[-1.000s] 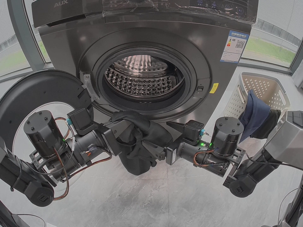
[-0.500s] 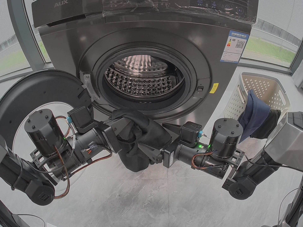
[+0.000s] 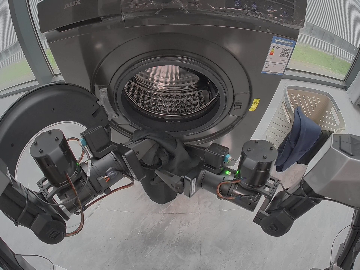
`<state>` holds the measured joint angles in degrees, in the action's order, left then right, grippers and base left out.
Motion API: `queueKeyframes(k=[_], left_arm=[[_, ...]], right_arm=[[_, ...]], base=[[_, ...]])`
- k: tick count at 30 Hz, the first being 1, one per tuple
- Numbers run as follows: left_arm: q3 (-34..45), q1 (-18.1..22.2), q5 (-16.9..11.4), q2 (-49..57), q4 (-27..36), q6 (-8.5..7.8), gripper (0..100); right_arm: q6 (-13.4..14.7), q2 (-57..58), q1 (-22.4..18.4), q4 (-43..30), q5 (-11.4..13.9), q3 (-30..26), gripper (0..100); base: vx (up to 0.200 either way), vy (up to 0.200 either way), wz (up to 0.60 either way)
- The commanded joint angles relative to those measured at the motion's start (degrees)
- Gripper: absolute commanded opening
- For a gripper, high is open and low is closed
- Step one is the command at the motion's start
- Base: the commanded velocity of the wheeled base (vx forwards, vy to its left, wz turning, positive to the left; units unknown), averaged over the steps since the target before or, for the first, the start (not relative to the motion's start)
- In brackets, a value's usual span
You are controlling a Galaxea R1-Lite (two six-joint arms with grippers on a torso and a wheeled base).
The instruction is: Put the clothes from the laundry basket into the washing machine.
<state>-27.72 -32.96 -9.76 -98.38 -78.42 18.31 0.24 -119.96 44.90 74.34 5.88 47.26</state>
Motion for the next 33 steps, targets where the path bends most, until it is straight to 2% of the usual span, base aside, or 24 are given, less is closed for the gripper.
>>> queueKeyframes(k=[1, 5, 13, 25, 33], left_arm=[[0.6, 0.0, -0.1, 0.5, 0.0, 0.06, 0], [1.3, 0.0, -0.1, 0.4, -0.3, 0.15, 0], [1.6, 0.0, -0.2, -0.1, -2.0, 0.15, 0], [1.7, 0.0, -0.1, 0.1, -2.0, 0.15, 0], [2.6, 0.0, -0.2, 0.4, -2.1, 0.15, 0]], right_arm=[[-0.2, -3.5, -2.1, -0.1, -0.8, 4.5, 100], [-0.2, -0.5, -4.1, -0.2, -0.8, 4.3, 100], [-0.7, 5.5, -7.5, -0.2, -0.3, -0.5, 100], [-1.4, 7.7, -8.5, -0.2, -0.3, -4.1, 100], [-1.5, 6.3, -9.6, -0.2, -0.3, -3.6, 100]], base=[[0.000, 0.000, 0.00], [0.000, 0.000, 0.00], [0.000, 0.000, 0.00], [0.000, 0.000, 0.00], [0.000, 0.000, 0.00]])
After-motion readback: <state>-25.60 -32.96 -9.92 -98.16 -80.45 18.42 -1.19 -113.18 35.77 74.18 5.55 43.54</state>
